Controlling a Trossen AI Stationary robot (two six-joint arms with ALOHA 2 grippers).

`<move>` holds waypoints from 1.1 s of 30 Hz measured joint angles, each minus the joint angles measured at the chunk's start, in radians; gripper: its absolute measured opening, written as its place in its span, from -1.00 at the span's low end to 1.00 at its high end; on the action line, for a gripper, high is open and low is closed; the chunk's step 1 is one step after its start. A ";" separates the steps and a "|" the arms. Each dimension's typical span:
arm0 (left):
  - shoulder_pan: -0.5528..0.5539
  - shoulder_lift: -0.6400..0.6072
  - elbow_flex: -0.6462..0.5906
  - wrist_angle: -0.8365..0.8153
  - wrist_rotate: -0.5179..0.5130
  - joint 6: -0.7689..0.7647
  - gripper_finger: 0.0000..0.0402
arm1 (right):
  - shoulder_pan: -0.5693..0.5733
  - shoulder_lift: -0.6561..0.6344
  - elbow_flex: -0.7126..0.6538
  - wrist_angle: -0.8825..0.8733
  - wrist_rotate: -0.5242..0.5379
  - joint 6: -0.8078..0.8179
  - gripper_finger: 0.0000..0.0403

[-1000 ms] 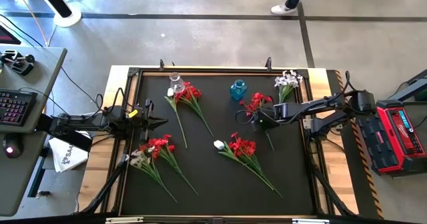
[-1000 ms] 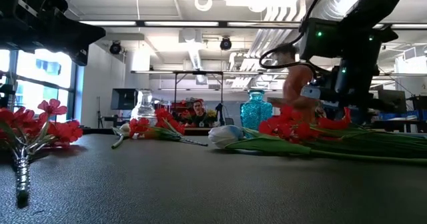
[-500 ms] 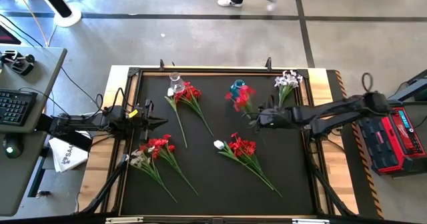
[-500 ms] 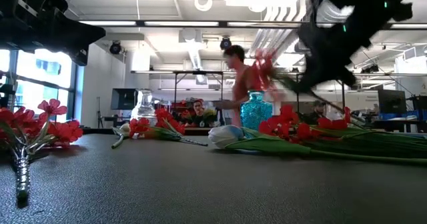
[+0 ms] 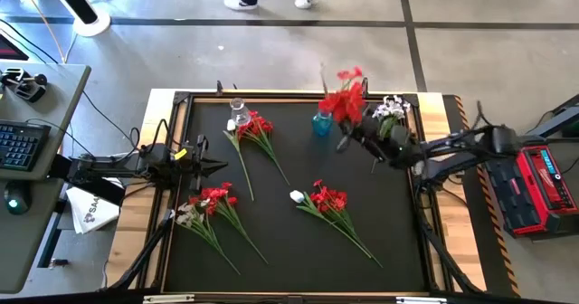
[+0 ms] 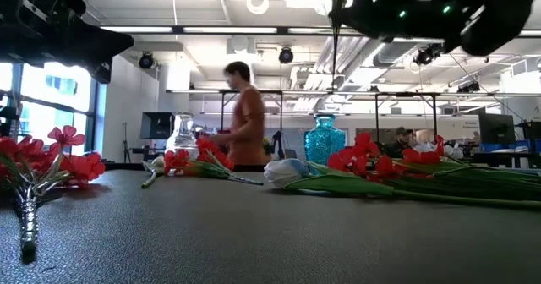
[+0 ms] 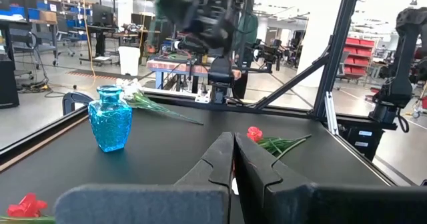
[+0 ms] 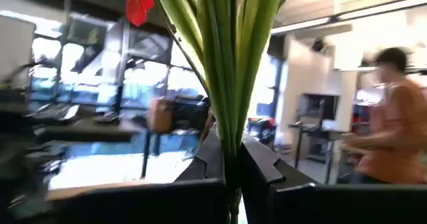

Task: Sort flowers into vase by color
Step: Put the top right red flowers into the blue vase

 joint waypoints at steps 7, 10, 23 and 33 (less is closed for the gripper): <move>0.000 0.000 0.000 0.007 0.000 0.000 -1.00 | -0.182 0.186 0.094 0.059 -0.068 0.117 -1.00; 0.000 0.000 0.000 0.007 0.000 -0.003 -1.00 | -0.207 0.237 0.116 0.059 -0.069 0.117 -1.00; 0.000 0.000 0.000 0.007 0.000 -0.009 -1.00 | -0.149 0.210 0.114 0.061 -0.017 0.041 -1.00; 0.000 0.000 0.000 0.007 0.000 -0.008 -1.00 | -0.168 0.201 0.114 -0.139 0.034 0.182 -1.00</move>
